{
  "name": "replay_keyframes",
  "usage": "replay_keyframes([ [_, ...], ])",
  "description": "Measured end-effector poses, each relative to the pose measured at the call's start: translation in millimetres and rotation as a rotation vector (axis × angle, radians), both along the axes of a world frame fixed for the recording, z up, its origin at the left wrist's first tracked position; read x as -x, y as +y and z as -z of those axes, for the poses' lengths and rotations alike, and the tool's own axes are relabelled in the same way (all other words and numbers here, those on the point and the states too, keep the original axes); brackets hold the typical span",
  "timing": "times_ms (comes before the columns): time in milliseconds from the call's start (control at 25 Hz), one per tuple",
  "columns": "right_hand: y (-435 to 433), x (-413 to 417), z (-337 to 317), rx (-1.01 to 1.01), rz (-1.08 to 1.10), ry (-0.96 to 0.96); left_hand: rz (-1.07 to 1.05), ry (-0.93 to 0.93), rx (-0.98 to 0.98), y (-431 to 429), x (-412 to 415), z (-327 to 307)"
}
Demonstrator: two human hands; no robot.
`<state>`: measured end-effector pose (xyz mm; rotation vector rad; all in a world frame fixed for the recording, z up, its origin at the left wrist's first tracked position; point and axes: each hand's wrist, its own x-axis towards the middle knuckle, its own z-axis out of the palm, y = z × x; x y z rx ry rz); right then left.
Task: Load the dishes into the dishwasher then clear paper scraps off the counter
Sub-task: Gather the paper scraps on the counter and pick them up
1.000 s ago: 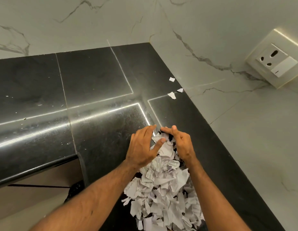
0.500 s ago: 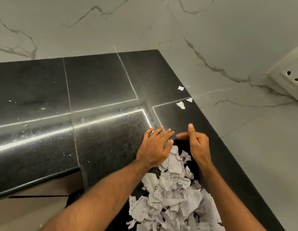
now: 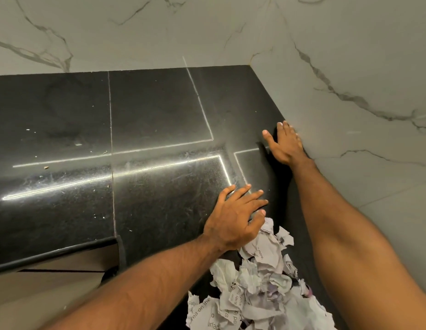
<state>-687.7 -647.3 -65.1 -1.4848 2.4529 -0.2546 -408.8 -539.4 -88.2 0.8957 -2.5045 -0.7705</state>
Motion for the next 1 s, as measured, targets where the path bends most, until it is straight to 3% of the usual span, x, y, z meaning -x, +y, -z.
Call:
replay_keyframes([
  [160, 21, -13, 14, 0.004, -0.022, 0.083, 0.001, 0.006, -0.006, 0, -1, -2],
  [360, 110, -73, 5, 0.061, -0.16, -0.048, -0.058, 0.104, -0.117, 0, -2, -8],
  [520, 199, -122, -16, 0.089, -0.21, -0.407, -0.059, 0.133, -0.159, -2, -2, -5],
  [600, 231, -134, -34, 0.11, -0.081, -0.683, -0.034, 0.125, -0.153, -3, -3, -5],
  [680, 251, -138, -48, 0.23, 0.095, -0.832, 0.011, 0.09, -0.119, -4, -4, -4],
  [760, 264, -145, -51, 0.304, 0.217, -0.773, 0.064, 0.058, -0.103, -4, -5, -4],
  [920, 289, -177, -52, 0.139, 0.193, -0.715, 0.211, -0.004, -0.126, -2, -12, -10],
  [1000, 312, -188, -62, 0.199, 0.255, -0.684, 0.302, -0.051, -0.154, 3, -20, -13],
])
